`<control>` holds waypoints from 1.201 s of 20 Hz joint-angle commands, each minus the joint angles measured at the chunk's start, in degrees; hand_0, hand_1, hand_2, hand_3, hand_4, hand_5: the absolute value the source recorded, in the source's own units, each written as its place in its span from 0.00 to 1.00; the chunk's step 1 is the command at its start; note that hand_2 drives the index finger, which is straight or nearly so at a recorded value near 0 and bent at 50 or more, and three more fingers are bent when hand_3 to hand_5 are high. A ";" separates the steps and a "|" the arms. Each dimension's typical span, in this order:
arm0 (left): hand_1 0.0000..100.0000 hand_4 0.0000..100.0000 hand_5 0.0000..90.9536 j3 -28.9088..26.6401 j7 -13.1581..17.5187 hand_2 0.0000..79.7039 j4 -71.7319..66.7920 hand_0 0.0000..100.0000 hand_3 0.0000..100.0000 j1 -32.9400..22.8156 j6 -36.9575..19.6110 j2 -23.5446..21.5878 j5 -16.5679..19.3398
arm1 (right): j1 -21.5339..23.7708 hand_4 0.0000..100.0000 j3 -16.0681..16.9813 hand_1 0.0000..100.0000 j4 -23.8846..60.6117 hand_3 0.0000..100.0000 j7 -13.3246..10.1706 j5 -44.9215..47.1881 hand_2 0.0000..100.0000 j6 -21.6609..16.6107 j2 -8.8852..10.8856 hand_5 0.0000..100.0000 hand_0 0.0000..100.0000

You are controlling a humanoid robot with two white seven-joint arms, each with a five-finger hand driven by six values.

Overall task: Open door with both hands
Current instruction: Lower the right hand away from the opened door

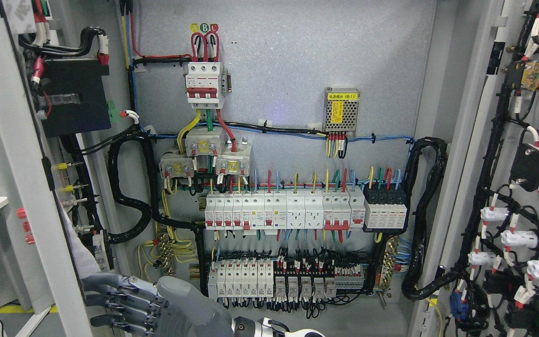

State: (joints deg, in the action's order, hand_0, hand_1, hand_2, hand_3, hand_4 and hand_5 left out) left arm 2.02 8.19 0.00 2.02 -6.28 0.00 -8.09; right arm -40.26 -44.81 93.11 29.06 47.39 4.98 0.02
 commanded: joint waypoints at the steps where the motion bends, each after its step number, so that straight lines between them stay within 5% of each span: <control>1: 0.00 0.03 0.00 0.00 0.16 0.03 0.97 0.29 0.03 0.00 0.04 -0.53 0.00 | -0.79 0.00 -2.30 0.00 0.32 0.00 0.03 0.77 0.00 0.11 -0.02 0.00 0.22; 24: 0.00 0.03 0.00 0.00 0.16 0.03 0.97 0.29 0.03 0.00 0.04 -0.53 0.00 | -8.96 0.00 -8.10 0.00 -5.92 0.00 -0.15 7.27 0.00 0.11 -0.02 0.00 0.22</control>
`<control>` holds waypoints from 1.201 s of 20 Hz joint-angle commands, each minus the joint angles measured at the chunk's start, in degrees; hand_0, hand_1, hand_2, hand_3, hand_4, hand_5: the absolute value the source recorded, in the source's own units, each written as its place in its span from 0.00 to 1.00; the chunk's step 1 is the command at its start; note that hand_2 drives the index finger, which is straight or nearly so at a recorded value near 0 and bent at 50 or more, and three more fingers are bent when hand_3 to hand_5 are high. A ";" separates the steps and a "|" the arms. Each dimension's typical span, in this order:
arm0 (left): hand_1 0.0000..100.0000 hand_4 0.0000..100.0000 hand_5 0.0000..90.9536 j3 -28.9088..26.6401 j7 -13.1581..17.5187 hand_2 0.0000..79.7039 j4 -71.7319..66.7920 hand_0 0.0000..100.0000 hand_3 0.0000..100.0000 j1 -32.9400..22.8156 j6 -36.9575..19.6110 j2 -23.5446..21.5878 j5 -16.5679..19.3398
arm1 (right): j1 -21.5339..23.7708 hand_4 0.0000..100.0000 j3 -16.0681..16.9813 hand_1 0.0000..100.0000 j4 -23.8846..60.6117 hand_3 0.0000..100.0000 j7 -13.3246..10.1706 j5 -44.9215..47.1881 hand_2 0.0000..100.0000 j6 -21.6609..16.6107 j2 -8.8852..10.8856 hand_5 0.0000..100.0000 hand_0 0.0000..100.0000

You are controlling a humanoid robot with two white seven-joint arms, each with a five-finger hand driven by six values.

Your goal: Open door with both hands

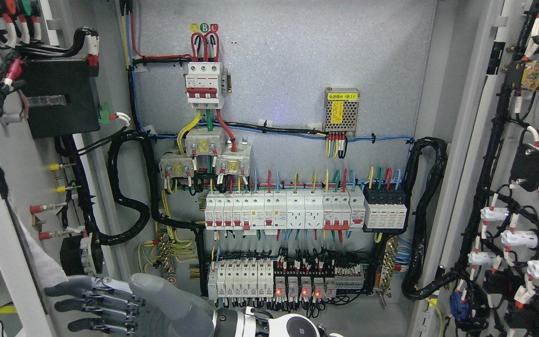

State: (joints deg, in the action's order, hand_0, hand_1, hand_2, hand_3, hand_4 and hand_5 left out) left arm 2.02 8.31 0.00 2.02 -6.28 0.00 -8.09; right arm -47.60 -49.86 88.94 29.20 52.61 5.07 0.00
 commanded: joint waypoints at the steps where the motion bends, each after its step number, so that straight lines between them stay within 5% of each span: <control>1: 0.00 0.03 0.00 0.00 0.04 0.03 0.97 0.29 0.03 0.00 0.04 -0.53 0.00 | -2.23 0.00 -3.49 0.00 -2.27 0.00 -0.37 2.05 0.00 0.03 0.00 0.00 0.22; 24: 0.00 0.03 0.00 0.00 -0.05 0.03 1.05 0.29 0.03 0.09 0.04 -0.62 0.00 | -6.72 0.00 -10.78 0.00 -3.42 0.00 -0.98 1.88 0.00 -0.24 0.00 0.00 0.22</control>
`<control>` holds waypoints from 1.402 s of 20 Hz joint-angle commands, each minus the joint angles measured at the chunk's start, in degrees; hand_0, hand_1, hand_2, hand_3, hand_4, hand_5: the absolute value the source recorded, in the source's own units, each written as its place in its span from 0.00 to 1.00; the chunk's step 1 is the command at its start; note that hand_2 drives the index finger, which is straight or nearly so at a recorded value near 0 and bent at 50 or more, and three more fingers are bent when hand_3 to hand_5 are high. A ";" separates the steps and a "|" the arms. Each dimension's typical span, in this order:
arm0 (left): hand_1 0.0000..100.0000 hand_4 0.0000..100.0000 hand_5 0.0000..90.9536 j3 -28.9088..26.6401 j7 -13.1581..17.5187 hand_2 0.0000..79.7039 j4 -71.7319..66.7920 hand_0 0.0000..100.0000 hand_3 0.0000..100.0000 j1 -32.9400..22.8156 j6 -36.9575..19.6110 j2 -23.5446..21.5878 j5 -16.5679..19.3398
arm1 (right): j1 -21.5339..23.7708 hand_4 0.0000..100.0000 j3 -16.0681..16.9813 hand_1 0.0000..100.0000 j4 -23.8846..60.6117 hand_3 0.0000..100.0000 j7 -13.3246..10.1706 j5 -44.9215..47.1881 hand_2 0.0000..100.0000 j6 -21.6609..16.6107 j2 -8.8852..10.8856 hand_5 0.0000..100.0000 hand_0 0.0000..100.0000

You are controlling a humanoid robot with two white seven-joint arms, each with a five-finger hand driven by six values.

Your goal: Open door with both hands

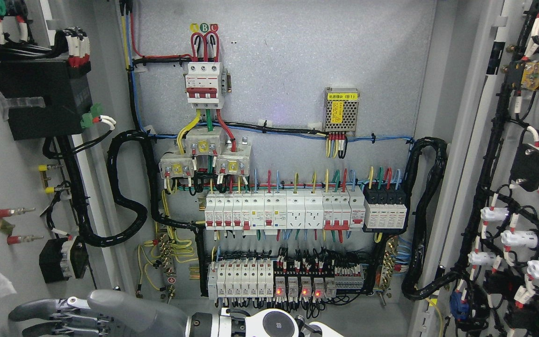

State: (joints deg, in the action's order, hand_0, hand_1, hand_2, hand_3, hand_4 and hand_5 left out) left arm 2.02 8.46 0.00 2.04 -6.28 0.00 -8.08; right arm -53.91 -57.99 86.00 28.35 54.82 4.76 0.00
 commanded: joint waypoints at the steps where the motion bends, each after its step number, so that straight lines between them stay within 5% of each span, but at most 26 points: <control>1: 0.00 0.03 0.00 0.00 -0.20 0.03 1.05 0.29 0.03 0.07 0.04 -0.62 0.00 | -0.50 0.00 -2.65 0.00 -0.56 0.00 -0.14 -0.42 0.00 0.16 0.00 0.00 0.22; 28: 0.00 0.03 0.00 0.00 -0.11 0.03 0.97 0.29 0.03 0.42 0.04 -0.70 0.00 | -5.07 0.00 -6.87 0.00 -3.82 0.00 -0.14 0.37 0.00 -0.10 0.00 0.00 0.22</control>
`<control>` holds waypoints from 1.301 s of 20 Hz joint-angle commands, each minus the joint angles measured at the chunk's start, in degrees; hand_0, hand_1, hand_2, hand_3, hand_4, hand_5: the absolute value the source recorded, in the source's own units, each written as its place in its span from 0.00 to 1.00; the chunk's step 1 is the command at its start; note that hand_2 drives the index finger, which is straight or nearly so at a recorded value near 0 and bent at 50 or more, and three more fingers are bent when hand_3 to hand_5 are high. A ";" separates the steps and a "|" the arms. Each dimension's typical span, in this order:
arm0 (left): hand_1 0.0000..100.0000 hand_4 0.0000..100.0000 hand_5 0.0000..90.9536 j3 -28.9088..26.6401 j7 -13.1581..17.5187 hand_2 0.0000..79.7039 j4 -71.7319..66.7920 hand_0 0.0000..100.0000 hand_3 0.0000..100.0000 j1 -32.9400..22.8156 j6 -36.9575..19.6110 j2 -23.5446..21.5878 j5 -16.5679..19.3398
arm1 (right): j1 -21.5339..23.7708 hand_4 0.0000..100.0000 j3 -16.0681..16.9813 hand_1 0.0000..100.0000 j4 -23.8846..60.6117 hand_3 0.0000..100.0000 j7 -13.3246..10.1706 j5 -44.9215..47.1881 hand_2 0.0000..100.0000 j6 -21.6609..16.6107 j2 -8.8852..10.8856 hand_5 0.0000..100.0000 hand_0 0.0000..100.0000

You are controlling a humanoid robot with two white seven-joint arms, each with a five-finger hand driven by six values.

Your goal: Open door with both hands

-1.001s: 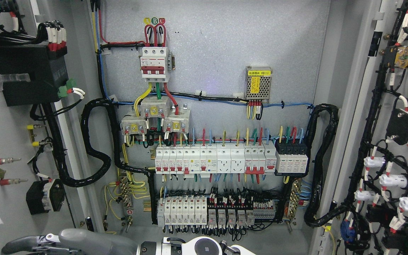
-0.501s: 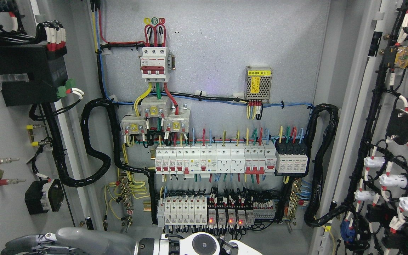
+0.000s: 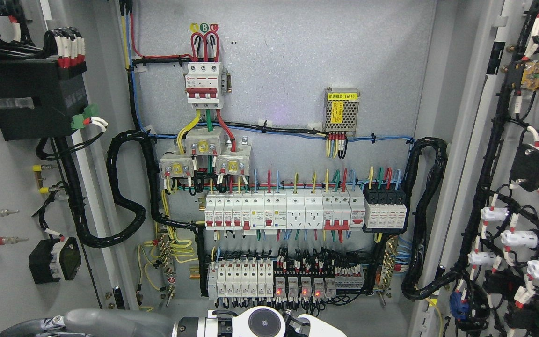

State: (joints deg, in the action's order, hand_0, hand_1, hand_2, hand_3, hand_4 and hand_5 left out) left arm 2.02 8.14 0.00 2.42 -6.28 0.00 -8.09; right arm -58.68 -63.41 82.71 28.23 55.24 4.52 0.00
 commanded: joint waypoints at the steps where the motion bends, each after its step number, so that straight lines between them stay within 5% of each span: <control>1: 0.00 0.03 0.00 0.00 0.12 0.03 0.97 0.29 0.03 0.04 0.04 -0.62 0.00 | -0.29 0.00 -1.46 0.00 -0.62 0.00 -0.01 0.04 0.00 0.14 0.00 0.00 0.22; 9: 0.00 0.03 0.00 0.00 0.12 0.03 0.97 0.29 0.03 0.22 0.04 -0.71 0.00 | -0.03 0.00 -0.14 0.00 -0.71 0.00 -0.01 -0.65 0.00 0.05 0.00 0.00 0.22; 15: 0.00 0.03 0.00 0.00 0.12 0.03 1.14 0.29 0.03 0.22 0.04 -0.71 -0.09 | 5.84 0.00 10.21 0.00 1.30 0.00 0.16 -3.81 0.00 0.14 0.00 0.00 0.22; 20: 0.00 0.03 0.00 0.00 0.21 0.03 1.58 0.29 0.03 0.22 0.04 -0.79 -0.09 | 13.14 0.00 15.93 0.00 7.80 0.00 0.16 -9.35 0.00 -4.86 5.18 0.00 0.22; 26: 0.00 0.03 0.00 0.09 0.21 0.03 18.86 0.29 0.03 -3.73 -0.14 -2.20 -0.09 | 25.70 0.00 26.47 0.00 8.43 0.00 -0.10 -22.09 0.00 -8.99 4.58 0.00 0.22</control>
State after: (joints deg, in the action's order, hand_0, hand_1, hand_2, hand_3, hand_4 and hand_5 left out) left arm 2.02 8.34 4.19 1.38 -6.23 -0.29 -8.17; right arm -42.93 -50.75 87.07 28.28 42.01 -2.45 2.82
